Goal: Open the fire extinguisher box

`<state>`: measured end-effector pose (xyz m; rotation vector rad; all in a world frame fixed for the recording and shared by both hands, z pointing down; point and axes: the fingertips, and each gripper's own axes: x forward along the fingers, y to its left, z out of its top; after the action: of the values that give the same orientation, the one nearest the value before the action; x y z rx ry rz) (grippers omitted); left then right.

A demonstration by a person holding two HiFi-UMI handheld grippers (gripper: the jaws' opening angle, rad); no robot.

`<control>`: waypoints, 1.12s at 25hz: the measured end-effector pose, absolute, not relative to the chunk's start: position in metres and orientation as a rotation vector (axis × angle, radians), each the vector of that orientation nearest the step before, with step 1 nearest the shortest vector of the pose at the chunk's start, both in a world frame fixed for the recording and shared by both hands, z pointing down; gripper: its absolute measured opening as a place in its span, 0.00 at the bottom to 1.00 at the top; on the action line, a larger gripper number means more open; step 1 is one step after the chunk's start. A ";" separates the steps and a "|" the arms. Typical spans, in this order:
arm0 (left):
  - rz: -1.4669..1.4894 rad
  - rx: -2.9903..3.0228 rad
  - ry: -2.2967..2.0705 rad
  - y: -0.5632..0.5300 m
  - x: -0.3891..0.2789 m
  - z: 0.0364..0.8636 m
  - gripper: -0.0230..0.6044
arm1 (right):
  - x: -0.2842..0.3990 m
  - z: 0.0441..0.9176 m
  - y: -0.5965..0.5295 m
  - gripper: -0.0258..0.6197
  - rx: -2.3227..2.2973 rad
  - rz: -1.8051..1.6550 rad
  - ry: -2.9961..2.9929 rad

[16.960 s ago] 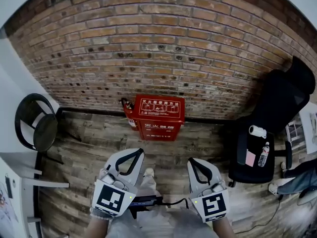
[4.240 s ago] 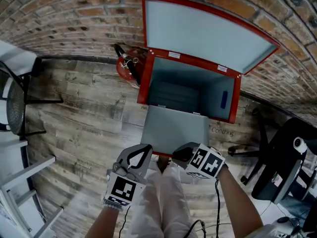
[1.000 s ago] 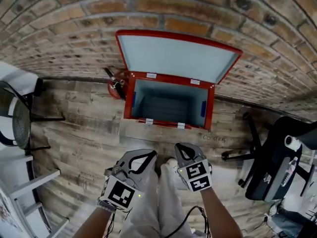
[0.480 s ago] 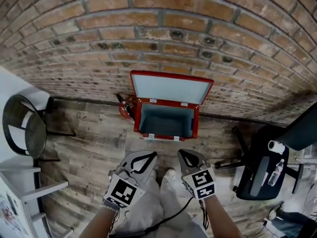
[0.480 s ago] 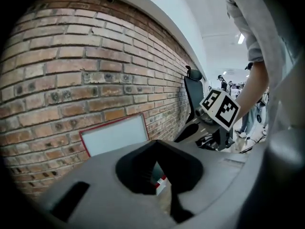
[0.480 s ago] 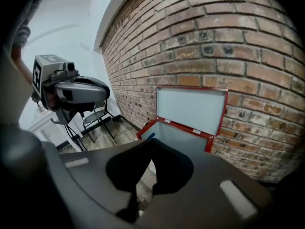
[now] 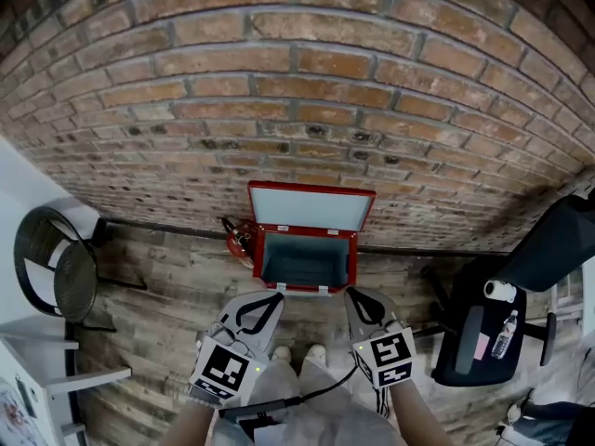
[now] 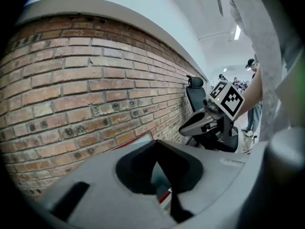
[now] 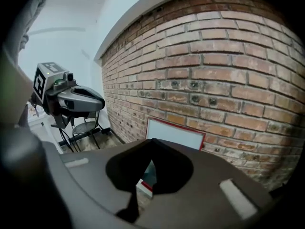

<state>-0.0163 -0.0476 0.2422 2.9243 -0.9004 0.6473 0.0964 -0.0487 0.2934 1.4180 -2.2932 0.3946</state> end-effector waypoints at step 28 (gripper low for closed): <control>0.421 2.943 -1.168 -0.034 -0.059 0.136 0.03 | 0.084 0.153 -0.018 0.05 1.511 -0.003 -2.396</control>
<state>-0.0592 -0.0340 0.1360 2.9434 -1.1681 0.4213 0.0836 -0.0179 0.1532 1.5106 -2.3958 -0.0029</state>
